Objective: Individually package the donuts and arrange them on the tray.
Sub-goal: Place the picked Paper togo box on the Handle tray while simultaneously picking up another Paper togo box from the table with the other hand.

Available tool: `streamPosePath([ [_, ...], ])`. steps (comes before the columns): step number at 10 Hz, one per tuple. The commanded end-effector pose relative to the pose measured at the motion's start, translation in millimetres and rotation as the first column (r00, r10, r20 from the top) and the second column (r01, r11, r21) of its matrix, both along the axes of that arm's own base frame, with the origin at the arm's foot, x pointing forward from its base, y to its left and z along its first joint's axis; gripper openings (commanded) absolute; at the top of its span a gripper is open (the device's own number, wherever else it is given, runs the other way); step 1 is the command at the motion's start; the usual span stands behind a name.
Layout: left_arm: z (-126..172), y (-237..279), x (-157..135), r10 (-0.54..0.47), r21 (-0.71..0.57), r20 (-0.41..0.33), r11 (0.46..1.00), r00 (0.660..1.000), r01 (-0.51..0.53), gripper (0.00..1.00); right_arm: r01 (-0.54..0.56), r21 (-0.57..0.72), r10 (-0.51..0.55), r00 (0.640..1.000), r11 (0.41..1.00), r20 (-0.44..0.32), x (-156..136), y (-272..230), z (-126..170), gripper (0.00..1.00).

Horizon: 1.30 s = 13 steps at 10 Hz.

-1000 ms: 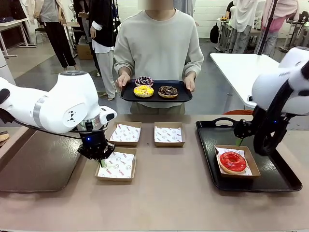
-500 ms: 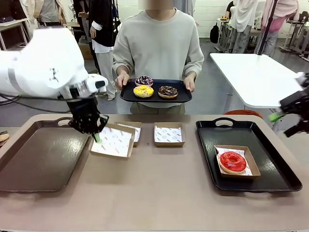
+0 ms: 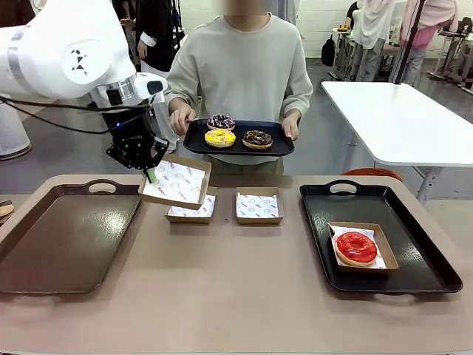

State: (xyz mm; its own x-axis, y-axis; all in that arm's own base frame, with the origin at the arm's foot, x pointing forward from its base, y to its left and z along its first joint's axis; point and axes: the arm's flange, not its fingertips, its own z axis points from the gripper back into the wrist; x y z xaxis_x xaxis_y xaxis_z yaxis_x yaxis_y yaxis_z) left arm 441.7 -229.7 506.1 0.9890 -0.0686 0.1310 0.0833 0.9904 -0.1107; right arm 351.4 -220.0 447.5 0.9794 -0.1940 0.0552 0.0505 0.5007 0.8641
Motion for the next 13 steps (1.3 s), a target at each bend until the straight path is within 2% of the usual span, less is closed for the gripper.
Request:
streamPosePath([
  [1,7,-11,23,0.033,0.027,-0.013,0.999,0.999,-0.032,0.0,0.026,0.102,-0.032,0.998,0.994,0.054,-8,-23,-15,1.0],
  [5,3,-16,64,0.069,0.045,-0.034,0.997,0.997,-0.068,0.0,0.052,0.18,-0.068,0.994,0.982,0.081,-40,-46,-47,1.0],
  [8,-7,-17,88,0.081,0.06,-0.045,0.995,0.996,-0.079,0.0,0.059,0.182,-0.079,0.992,0.981,0.102,-52,-47,-55,1.0],
  [9,-11,-19,90,0.069,0.047,-0.029,0.997,0.997,-0.068,0.0,0.062,0.179,-0.085,0.989,0.982,0.124,-53,-48,-55,1.0],
  [10,-13,-12,79,0.06,0.024,-0.043,0.998,0.997,-0.059,0.0,0.06,0.174,-0.085,0.986,0.983,0.141,-52,-50,-57,1.0],
  [11,-13,-12,79,0.06,0.024,-0.043,0.998,0.997,-0.059,0.0,0.061,0.164,-0.075,0.994,0.985,0.08,-52,-50,-53,1.0],
  [13,-13,-12,79,0.06,0.024,-0.043,0.998,0.997,-0.059,0.0,0.061,0.164,-0.075,0.994,0.985,0.08,-52,-50,-53,1.0],
])
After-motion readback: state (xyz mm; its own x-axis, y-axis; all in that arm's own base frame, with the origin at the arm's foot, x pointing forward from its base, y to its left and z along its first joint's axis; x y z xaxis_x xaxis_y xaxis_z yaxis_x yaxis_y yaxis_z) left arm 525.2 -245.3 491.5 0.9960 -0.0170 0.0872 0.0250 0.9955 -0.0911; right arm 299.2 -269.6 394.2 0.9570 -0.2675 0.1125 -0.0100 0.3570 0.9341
